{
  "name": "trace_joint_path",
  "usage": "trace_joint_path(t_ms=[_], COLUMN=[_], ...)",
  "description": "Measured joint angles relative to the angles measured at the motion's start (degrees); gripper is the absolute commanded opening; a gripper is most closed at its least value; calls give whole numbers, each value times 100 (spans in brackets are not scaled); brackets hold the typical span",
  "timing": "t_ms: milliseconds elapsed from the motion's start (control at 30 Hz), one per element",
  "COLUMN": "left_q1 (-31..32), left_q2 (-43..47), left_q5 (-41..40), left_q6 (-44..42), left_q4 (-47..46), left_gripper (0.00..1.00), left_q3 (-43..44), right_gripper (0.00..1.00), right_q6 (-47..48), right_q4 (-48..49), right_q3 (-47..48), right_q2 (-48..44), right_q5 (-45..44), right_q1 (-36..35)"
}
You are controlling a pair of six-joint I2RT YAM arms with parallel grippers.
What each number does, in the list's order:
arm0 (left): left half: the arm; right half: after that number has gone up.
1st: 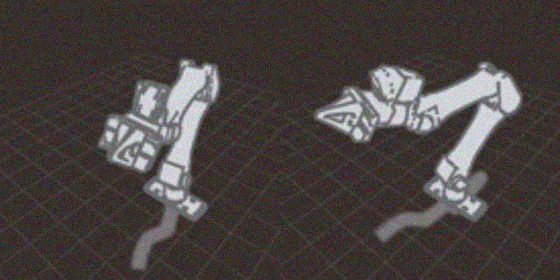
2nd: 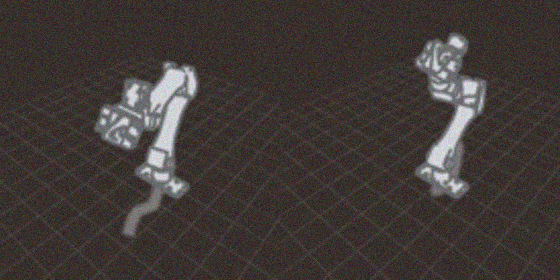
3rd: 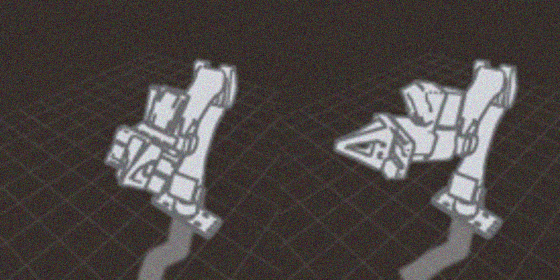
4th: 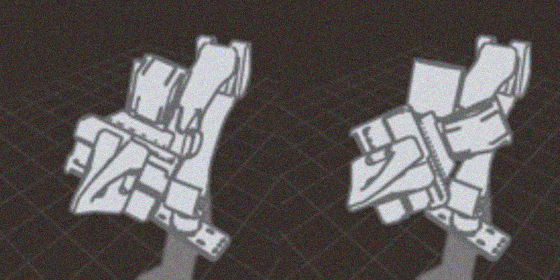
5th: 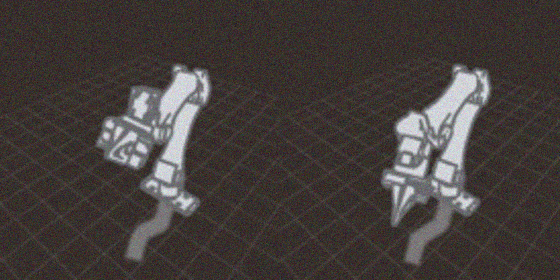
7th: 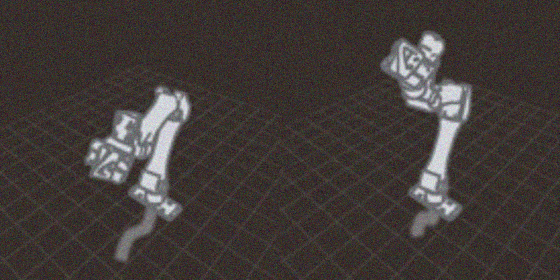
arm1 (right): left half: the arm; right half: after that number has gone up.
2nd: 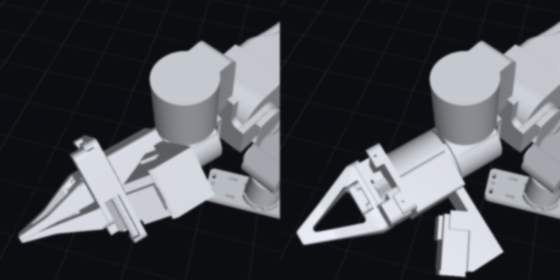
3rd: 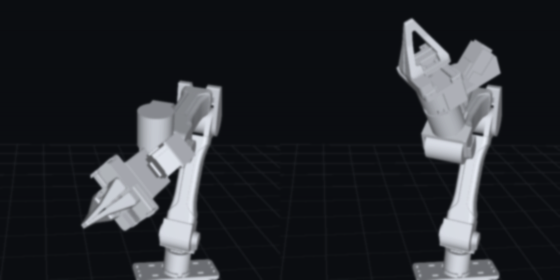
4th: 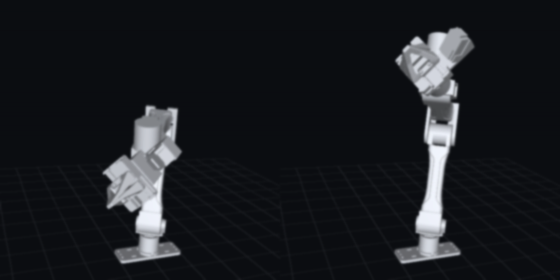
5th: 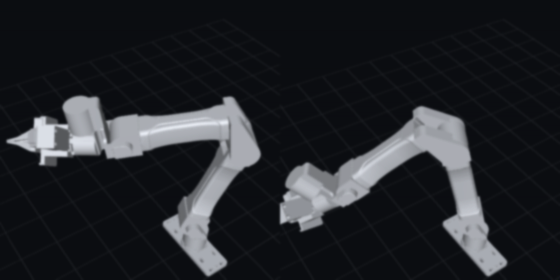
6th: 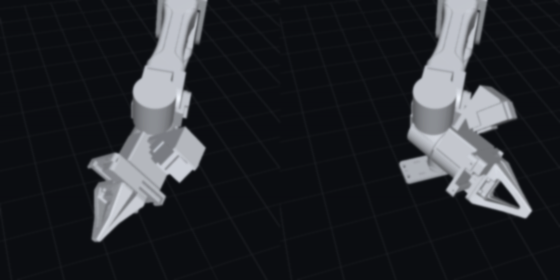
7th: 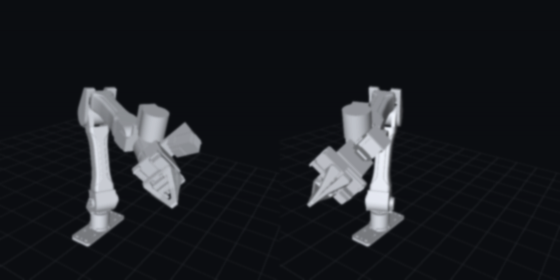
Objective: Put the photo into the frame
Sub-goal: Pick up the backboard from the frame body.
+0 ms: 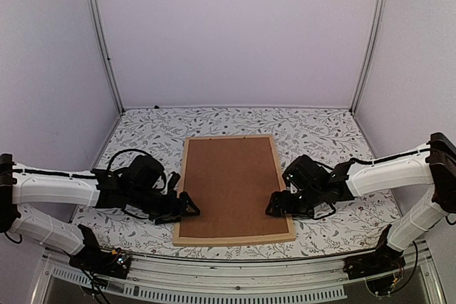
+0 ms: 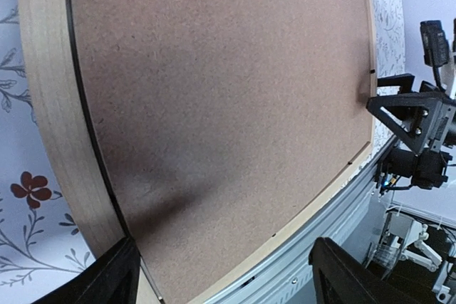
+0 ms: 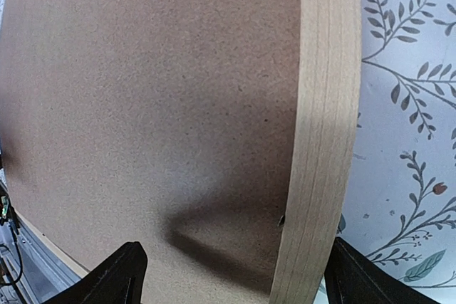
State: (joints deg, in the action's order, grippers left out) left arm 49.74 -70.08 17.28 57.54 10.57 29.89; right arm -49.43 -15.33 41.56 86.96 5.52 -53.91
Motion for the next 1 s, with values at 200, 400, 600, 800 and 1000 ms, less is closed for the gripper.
trace_joint_path(t_ms=[200,400,600,800,1000], left_q1=[-52,-107,-127,-170,-192], left_q2=[35,127,195,219,153], left_q5=[229,378,522,581,603], left_q6=[105,136,153,166,273], left_q4=[-72,-109,-291,-568,-966], left_gripper=[84,84,84,84,83], left_q3=[-9,-20,-31,-76,-330], right_gripper=[89,91,93,93,92], right_q6=[61,103,234,317,317], right_q4=[-101,-157,-354,-483,-483], right_q3=[22,39,107,131,131], right_q2=[0,0,-2,-2,0], right_q5=[-76,-105,-205,-251,-251], right_q1=[0,0,0,4,9])
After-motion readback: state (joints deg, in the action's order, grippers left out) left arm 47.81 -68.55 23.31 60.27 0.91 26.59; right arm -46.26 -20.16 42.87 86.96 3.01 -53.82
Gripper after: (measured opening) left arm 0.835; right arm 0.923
